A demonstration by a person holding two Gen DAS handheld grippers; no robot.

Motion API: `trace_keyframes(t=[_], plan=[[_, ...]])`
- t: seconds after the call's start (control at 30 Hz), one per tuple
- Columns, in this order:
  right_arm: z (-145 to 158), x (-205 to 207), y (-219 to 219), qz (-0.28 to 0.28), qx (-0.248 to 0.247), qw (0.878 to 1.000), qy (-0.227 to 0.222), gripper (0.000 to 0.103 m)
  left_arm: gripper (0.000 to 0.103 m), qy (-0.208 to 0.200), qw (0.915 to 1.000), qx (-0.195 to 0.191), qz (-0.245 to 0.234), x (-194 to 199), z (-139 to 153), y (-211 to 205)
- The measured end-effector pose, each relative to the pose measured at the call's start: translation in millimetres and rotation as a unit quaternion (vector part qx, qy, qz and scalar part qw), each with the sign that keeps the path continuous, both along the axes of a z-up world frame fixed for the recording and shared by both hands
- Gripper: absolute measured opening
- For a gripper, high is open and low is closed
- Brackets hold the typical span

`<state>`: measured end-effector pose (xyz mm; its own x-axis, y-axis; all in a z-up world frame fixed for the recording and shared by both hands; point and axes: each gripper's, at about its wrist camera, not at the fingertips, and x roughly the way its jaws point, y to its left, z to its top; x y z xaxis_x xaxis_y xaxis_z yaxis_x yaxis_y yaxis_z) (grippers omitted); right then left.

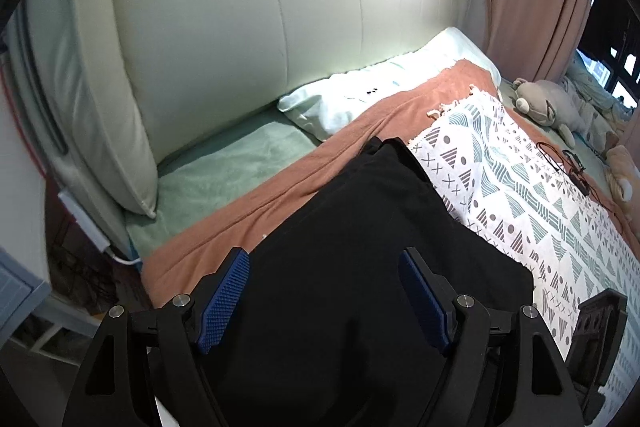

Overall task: Fold large clothes
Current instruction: 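Lower the black garment stack onto the bed beside the headboard with both tools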

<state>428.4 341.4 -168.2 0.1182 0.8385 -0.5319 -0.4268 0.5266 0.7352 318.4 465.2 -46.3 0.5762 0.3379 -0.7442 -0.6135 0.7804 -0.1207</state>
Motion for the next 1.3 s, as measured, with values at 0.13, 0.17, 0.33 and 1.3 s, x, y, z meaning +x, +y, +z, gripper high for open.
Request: trace_keyframes(t=[0.13,0.17,0.33,1.3], plan=[[-1,-1,-1,0.002,-0.015,1.0,-0.014,0.015,0.078,-0.014,0.9991,-0.02,0.034,-39,-3,-3],[2,6,5,0.004,-0.021,1.0,-0.022,0.015,0.078,-0.013,0.9988,-0.027,0.04,-44,-7,-2],[9,11,7,0.016,-0.032,0.999,-0.025,0.016,0.078,-0.007,0.9926,-0.034,0.116,-84,-30,5],[25,8,-36,-0.019,-0.103,0.992,-0.063,0.032,0.062,0.003,0.9807,-0.142,0.135,-109,-80,-22]])
